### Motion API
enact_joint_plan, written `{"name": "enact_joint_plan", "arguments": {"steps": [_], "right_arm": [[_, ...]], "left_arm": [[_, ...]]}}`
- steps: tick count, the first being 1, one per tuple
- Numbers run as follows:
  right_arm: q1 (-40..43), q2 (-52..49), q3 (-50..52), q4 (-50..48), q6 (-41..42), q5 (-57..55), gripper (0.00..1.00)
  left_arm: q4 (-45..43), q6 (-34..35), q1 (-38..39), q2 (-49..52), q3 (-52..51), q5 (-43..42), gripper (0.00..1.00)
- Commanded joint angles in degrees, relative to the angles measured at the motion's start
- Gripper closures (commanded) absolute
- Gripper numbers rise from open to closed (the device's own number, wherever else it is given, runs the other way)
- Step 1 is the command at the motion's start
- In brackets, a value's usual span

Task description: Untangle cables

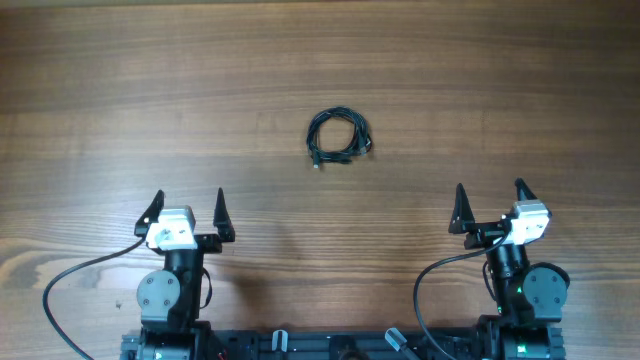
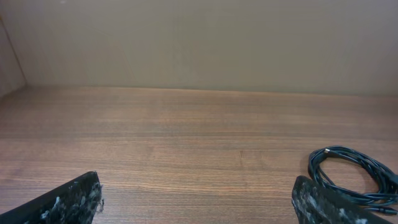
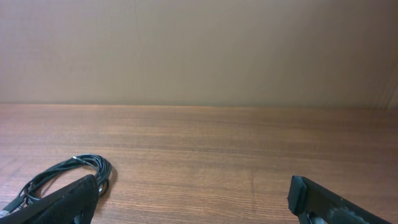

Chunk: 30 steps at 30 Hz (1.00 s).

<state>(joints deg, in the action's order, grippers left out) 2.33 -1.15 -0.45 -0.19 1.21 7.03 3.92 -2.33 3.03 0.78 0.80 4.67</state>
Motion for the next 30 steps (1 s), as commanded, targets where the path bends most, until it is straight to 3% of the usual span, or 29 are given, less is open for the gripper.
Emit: {"name": "enact_joint_plan", "arguments": {"steps": [1,30], "right_arm": [[0.02,0.57,0.15,-0.15,0.35,-0.74,0.00],[1.25,0.57,0.15,-0.15,0.33,-0.74,0.00]], "left_arm": [[-0.17,-0.66,-0.31,-0.61,-0.46,0.35,0.00],[-0.20,-0.66,-0.31,-0.50,-0.46,0.37,0.00]]}}
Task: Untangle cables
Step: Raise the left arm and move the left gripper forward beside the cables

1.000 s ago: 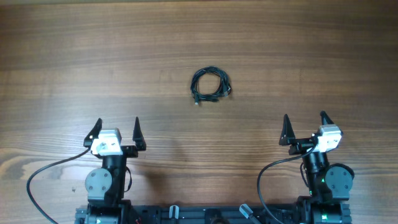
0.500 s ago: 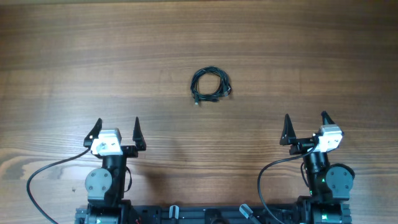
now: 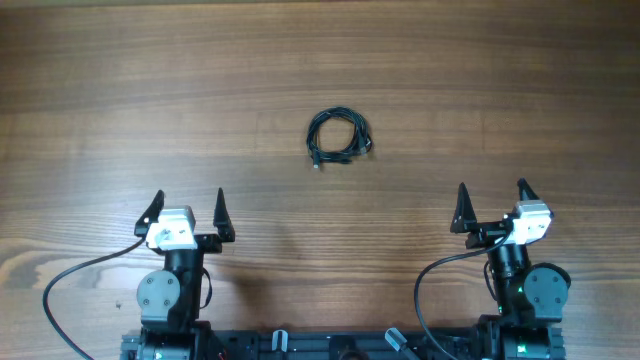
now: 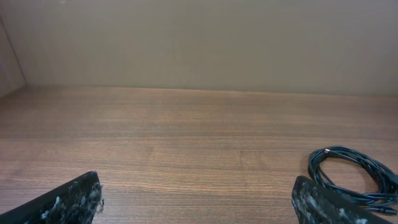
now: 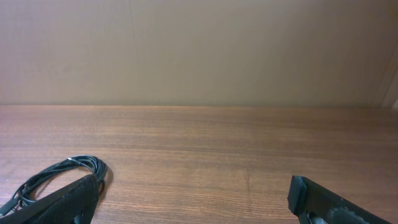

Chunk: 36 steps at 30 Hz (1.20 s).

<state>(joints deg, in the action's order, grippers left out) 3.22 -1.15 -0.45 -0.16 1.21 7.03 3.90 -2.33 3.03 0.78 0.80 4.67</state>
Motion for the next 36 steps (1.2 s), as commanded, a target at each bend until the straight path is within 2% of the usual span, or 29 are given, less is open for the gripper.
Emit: {"name": "enact_joint_plan", "arguments": {"steps": [1,17,25,31,36], "right_arm": [[0.35,0.57,0.15,-0.17,0.35,-0.74,0.00],[0.35,0.57,0.15,-0.17,0.37,-0.74,0.00],[0.35,0.57,0.15,-0.17,0.33,-0.74,0.00],[0.35,0.57,0.15,-0.17,0.35,-0.74,0.00],[0.35,0.57,0.15,-0.17,0.35,-0.74,0.00]], "left_arm": [[-0.15,-0.66,-0.31,-0.48,-0.46,0.37,0.00],[-0.20,-0.63,-0.31,-0.35,-0.46,0.33,0.00],[-0.63,3.67,-0.31,-0.35,-0.22,0.26,0.00],[1.07,6.03,-0.31,-0.35,4.15,-2.51,0.00],[7.28,5.88,-0.31,-0.35,10.64,-2.67,0.00]]}}
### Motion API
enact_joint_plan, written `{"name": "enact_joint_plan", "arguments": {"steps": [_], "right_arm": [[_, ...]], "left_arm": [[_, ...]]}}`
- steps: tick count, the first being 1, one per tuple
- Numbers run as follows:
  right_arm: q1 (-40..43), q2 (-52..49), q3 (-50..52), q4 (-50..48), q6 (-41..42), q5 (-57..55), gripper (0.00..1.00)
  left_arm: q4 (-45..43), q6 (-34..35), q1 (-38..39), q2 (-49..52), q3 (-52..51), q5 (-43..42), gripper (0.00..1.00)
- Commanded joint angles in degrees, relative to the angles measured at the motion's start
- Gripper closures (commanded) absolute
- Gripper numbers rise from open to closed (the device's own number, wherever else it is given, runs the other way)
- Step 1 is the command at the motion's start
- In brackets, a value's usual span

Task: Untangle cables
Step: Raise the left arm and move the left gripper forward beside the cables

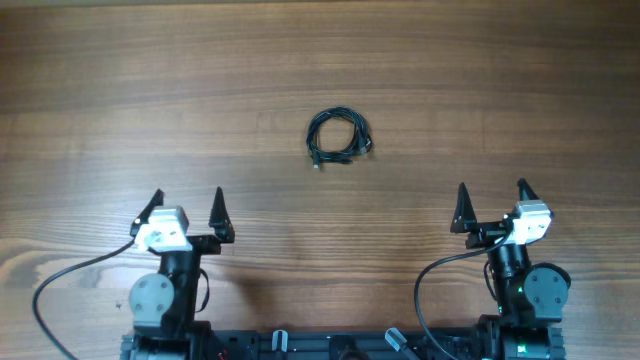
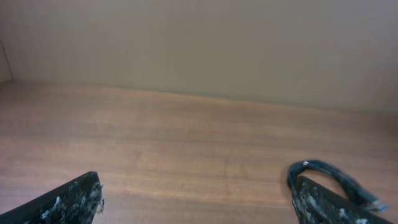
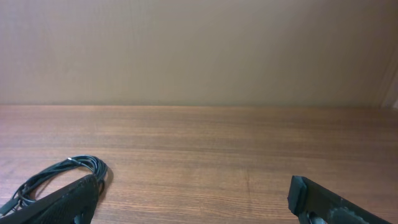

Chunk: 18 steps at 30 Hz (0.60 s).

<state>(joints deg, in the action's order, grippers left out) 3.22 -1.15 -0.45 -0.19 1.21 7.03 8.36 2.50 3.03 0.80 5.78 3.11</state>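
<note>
A small coiled bundle of dark cable [image 1: 338,136] lies on the wooden table, mid-table in the overhead view. The same cable [image 2: 336,182] shows at the lower right of the left wrist view, and the cable [image 3: 59,175] at the lower left of the right wrist view. My left gripper [image 1: 186,212] stands open near the front left, well short of the cable. My right gripper [image 1: 491,205] stands open near the front right, also apart from it. Nothing is between either pair of fingers.
The wooden table [image 1: 120,90] stretches wide on all sides of the coil. A plain beige wall [image 3: 199,50] closes the far edge. Black arm cables [image 1: 70,280] trail by the bases at the front edge.
My left gripper has turned slightly and shifted a little to the left; in its view the cable now sits further left and the picture is blurred. The right arm has not moved.
At both earlier moments the two grippers stood open at the front with the cable coil untouched mid-table; the right wrist view shifted slightly between them. Now the left wrist has turned a little, and the coil lies as before.
</note>
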Motion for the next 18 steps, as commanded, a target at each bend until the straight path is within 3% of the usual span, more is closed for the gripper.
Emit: {"name": "enact_joint_plan", "arguments": {"steps": [1,9,18], "right_arm": [[0.35,0.57,0.15,-0.15,0.35,-0.74,0.00],[0.35,0.57,0.15,-0.15,0.35,-0.74,0.00],[0.35,0.57,0.15,-0.15,0.35,-0.74,0.00]], "left_arm": [[4.42,0.96,-0.31,-0.37,7.02,-1.11,0.00],[14.53,2.51,-0.31,1.14,18.75,-1.11,0.00],[23.78,2.43,-0.31,16.72,35.56,-1.20,0.00]]}}
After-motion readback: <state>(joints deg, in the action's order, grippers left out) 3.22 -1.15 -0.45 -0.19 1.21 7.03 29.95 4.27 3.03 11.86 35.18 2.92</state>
